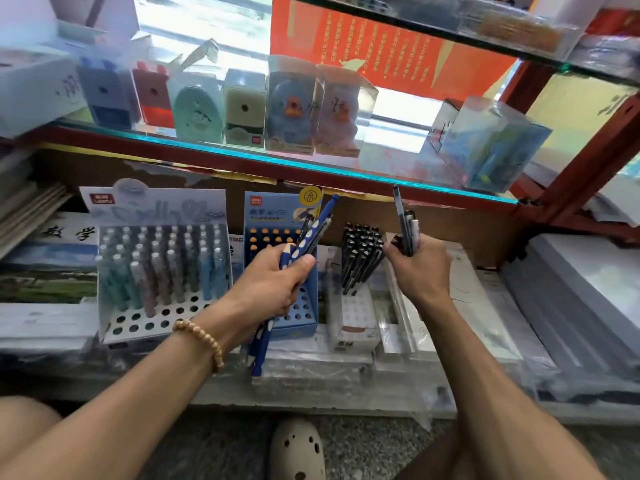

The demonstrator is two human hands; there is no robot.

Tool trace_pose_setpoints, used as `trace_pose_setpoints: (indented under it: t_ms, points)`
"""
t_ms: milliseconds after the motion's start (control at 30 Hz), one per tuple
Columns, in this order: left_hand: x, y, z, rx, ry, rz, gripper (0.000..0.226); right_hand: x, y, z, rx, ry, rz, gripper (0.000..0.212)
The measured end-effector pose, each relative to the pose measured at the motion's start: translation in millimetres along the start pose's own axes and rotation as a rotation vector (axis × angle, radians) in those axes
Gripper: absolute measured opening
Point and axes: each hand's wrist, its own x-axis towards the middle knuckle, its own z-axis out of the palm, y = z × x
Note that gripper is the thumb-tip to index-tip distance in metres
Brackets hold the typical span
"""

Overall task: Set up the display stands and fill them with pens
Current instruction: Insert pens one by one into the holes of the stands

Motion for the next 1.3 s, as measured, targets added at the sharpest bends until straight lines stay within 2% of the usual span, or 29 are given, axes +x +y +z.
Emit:
trace_pose_setpoints:
  t_ms: [67,133,233,367,433,500,567,633,667,767,867,1133,1300]
  points:
    - [0,0,0,0.004,-0.003,0.000,0.023,-3,0,3,-0.003,-0.143,0.019,0.022]
    - [0,0,0,-0.002,-0.002,0.000,0.022,-8,-1,8,-0.077,-0.257,0.019,0.029]
    - [1,0,-1,-0.016,-0.004,0.004,0.020,-6,1,12,-0.100,-0.246,0.025,0.034]
    - [0,-3,-3,-0.031,0.005,0.005,0.020,-3,1,11,-0.103,-0.253,0.039,0.025]
    - [-1,-2,-1,-0.046,0.002,0.008,0.020,-6,-2,7,-0.104,-0.184,-0.012,0.020]
    - [-1,0,0,-0.065,0.014,0.015,0.019,-10,-13,-2,0.000,-0.152,-0.057,0.019]
    - [0,3,-3,-0.079,0.055,0.025,0.020,-15,-29,-12,0.286,-0.317,-0.002,0.018]
    - [-1,4,-5,-0.104,0.083,0.043,0.022,-22,-43,-19,0.614,-0.648,0.125,0.018]
    - [-2,4,-5,-0.122,0.090,0.053,0.022,-26,-47,-20,0.702,-0.791,0.167,0.018]
    - [-5,7,-4,-0.182,0.097,0.088,0.017,-37,-52,-12,0.754,-1.053,0.202,0.016]
    - [-6,11,-7,-0.224,0.096,0.154,0.014,-45,-57,0,0.722,-1.170,0.197,0.017]
    - [-7,8,-26,-0.364,0.127,0.158,0.024,-57,-62,16,0.635,-1.219,0.135,0.021]
    - [-13,13,-31,-0.353,0.248,0.191,0.024,-49,-66,15,0.716,-1.107,0.177,0.028]
